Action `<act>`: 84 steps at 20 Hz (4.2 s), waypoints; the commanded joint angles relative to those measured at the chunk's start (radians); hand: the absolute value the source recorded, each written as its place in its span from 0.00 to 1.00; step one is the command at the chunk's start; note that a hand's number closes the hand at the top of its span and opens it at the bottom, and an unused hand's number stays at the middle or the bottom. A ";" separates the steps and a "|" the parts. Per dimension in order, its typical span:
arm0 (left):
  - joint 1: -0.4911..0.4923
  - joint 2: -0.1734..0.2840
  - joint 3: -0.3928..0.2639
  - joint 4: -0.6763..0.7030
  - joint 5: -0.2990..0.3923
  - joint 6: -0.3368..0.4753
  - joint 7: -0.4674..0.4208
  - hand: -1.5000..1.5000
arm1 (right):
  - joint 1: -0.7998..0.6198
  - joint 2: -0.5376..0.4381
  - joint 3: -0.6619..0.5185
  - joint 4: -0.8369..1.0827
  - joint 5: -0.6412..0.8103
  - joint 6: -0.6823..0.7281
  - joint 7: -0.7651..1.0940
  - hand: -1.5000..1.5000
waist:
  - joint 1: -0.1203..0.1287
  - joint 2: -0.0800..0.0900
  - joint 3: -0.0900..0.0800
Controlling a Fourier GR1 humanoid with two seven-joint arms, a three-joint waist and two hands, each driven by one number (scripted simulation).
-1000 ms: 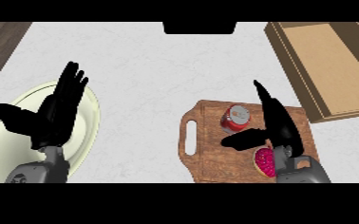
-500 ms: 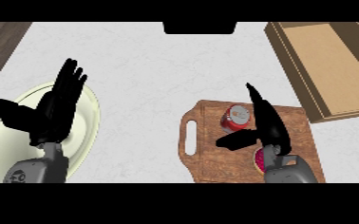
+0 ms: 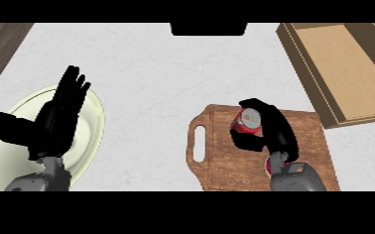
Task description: Pick the can from the cutting board and place it in the cardboard box
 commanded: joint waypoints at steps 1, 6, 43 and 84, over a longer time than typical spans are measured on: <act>-0.032 0.011 0.015 0.029 0.002 -0.014 0.001 0.50 | -0.039 -0.009 0.007 0.059 0.056 0.002 -0.053 1.00 | 0.000 0.001 0.000; -0.059 -0.008 0.013 0.036 -0.001 0.003 0.025 0.50 | -0.045 -0.002 0.006 0.071 0.129 -0.019 -0.077 1.00 | 0.000 0.000 0.000; -0.067 -0.002 0.024 0.024 0.005 -0.007 0.037 0.50 | -0.729 -0.101 -0.200 0.297 0.442 -0.043 -0.087 1.00 | 0.000 0.001 0.000; -0.024 -0.002 0.019 0.034 0.011 -0.058 -0.018 0.50 | -0.822 -0.514 -0.608 1.170 0.322 -0.432 -0.826 0.00 | 0.041 0.013 0.003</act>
